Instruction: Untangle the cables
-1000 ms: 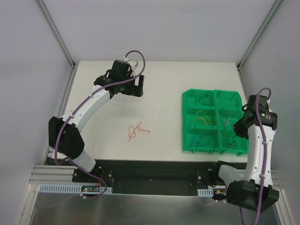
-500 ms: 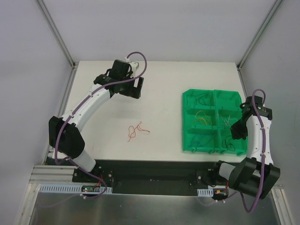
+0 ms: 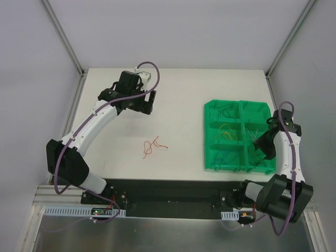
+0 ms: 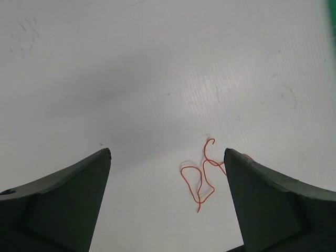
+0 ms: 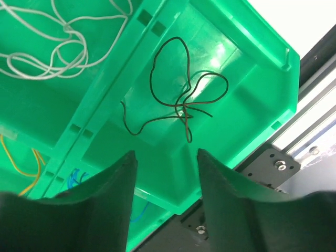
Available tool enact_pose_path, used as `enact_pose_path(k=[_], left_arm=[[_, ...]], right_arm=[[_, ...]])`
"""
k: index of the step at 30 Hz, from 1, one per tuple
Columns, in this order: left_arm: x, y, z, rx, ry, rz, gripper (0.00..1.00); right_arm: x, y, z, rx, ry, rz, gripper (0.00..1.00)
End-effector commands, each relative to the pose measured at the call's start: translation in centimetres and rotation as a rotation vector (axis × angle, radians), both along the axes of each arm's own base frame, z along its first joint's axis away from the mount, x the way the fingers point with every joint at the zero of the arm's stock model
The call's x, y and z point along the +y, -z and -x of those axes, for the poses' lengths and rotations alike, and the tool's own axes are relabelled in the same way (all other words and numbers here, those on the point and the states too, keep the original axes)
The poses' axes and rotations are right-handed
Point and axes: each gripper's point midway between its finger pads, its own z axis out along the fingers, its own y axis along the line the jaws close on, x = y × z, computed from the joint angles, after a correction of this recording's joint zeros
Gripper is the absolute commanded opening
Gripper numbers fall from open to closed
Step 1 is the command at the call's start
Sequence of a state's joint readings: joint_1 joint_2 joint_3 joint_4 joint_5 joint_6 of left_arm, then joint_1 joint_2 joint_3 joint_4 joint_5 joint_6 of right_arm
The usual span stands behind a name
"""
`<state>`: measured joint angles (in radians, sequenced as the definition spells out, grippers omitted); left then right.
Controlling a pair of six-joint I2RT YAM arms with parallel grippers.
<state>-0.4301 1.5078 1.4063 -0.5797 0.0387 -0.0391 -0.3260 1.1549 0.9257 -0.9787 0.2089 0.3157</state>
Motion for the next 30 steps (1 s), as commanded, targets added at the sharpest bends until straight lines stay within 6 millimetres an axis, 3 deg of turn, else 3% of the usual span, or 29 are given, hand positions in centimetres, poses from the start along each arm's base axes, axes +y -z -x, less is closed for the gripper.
enact_pose_path(k=[1, 4, 8, 12, 16, 19, 22, 25, 30], left_arm=[[1.2, -1.8, 0.7, -0.075, -0.01, 0.0, 0.89], [1.5, -1.5, 1.5, -0.078, -0.009, 0.005, 0.89], [2.2, -1.4, 2.1, -0.091, -0.026, 0.004, 0.9], [3.4, -1.5, 2.5, -0.106, -0.065, -0.004, 0.9], [4.1, -1.9, 3.3, -0.123, -0.068, 0.001, 0.9], [4.7, -2.4, 3.9, -0.145, -0.063, 0.002, 0.9], [5.1, -3.0, 4.4, -0.161, -0.071, 0.007, 0.9], [5.7, -3.2, 4.9, -0.175, -0.065, -0.015, 0.89], [6.4, -2.9, 5.7, -0.173, -0.07, -0.028, 0.89]], right_arm=[[0.0, -3.5, -1.5, -0.105, -0.049, 0.023, 0.62], [1.2, -7.1, -3.5, -0.157, -0.229, 0.095, 0.76], [7.0, -9.7, -8.6, -0.253, -0.595, 0.104, 0.79], [16.1, -11.4, -14.1, -0.429, -0.954, 0.082, 0.83], [26.5, -9.8, -17.0, -0.556, -1.213, -0.118, 0.84], [33.5, -7.5, -16.5, -0.522, -1.432, -0.245, 0.84], [38.6, -5.3, -14.5, -0.457, -1.597, -0.382, 0.83], [41.6, -3.6, -12.7, -0.414, -1.69, -0.496, 0.81], [43.6, -1.9, -10.0, -0.356, -1.828, -0.607, 0.81]])
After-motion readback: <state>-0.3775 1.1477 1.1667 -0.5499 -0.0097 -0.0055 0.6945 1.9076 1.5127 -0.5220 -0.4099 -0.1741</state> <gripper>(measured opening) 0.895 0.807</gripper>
